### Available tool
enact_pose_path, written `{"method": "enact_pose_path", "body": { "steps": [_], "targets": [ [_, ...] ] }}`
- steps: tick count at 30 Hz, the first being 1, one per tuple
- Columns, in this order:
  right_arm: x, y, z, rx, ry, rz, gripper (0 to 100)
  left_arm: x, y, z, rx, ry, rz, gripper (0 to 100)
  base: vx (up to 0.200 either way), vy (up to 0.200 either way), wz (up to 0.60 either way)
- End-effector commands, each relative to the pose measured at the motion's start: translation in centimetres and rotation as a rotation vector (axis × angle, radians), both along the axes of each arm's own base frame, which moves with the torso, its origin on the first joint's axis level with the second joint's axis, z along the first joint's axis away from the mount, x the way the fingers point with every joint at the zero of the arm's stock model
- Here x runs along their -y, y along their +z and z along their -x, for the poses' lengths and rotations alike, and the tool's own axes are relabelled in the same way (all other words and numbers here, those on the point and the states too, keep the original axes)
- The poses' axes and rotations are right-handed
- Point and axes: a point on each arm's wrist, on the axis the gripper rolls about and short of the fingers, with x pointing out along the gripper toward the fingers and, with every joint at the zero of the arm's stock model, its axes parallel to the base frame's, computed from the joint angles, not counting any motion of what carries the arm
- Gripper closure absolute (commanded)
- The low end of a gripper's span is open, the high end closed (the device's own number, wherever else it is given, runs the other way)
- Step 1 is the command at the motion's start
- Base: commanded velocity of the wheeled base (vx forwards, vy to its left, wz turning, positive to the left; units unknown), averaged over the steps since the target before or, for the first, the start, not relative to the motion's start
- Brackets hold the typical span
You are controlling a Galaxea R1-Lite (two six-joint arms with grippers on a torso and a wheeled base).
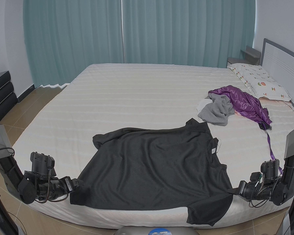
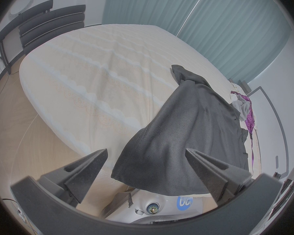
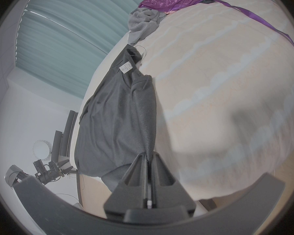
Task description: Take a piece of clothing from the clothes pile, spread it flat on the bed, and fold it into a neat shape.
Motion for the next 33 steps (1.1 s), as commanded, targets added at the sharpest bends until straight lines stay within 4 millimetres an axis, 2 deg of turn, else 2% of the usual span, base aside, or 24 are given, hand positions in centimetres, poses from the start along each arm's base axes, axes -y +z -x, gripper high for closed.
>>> {"method": "enact_pose_path", "body": {
  "steps": [1,10,11,16,27,33],
  "targets": [
    [0.5,-0.3,1.1,-0.034,-0.011,0.012,100,0.0,-0.1,0.1,-0.004,-0.002,0.000,0,0.000,0.000,0.00],
    [1.1,-0.4,1.5,-0.046,-0.032,0.018,100,0.1,0.0,0.1,-0.002,-0.006,-0.003,0,0.000,0.000,0.00],
    [1.1,-0.4,1.6,-0.049,-0.029,0.019,0,0.1,0.0,0.1,-0.001,-0.007,-0.004,0,0.000,0.000,0.00],
    [1.1,0.0,1.5,-0.028,-0.031,0.007,0,0.1,0.2,0.0,0.012,-0.010,-0.002,0,0.000,0.000,0.00],
    [1.6,2.7,0.7,0.127,-0.126,-0.068,0,0.1,0.4,-0.4,0.026,0.001,0.006,0,0.000,0.000,0.00],
    [1.6,3.1,0.4,0.159,-0.144,-0.088,0,0.0,0.3,-0.5,0.020,0.005,0.005,0,0.000,0.200,0.00]
  ]
}}
